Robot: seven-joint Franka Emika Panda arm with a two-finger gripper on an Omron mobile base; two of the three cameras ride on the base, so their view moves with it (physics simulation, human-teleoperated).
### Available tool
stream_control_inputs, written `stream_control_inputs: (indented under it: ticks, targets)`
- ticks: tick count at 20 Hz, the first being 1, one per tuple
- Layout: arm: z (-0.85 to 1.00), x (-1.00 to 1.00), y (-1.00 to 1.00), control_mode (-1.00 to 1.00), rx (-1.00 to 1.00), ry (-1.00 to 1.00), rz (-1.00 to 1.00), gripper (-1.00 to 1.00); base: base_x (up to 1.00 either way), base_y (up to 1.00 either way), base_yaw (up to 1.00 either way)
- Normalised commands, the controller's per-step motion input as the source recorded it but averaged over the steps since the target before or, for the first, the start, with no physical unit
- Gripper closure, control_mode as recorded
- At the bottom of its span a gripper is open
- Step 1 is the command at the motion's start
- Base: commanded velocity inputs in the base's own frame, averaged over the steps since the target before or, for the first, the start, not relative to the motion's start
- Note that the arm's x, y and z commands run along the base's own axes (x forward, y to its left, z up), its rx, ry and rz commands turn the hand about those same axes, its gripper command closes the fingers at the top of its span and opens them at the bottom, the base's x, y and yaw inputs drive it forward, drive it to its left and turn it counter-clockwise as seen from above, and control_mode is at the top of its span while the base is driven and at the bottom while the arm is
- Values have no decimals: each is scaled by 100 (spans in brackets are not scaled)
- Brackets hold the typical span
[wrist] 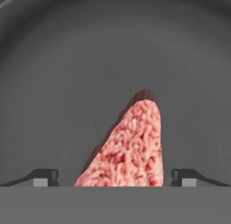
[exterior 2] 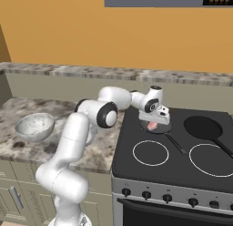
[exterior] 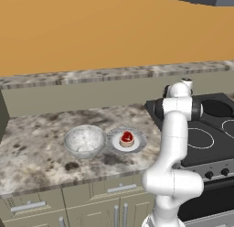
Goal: Place one of the steaks on the plate and the other in the bowl. Then place the bowl in the fridge.
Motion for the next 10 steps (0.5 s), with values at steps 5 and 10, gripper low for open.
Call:
stream_control_inputs:
  ticks: [5, 10]
  targets:
    - [-2, 2, 2, -100, 0, 0, 0, 100, 0, 0, 0]
    - [13, -3, 25, -100, 0, 4, 0, 100, 0, 0, 0]
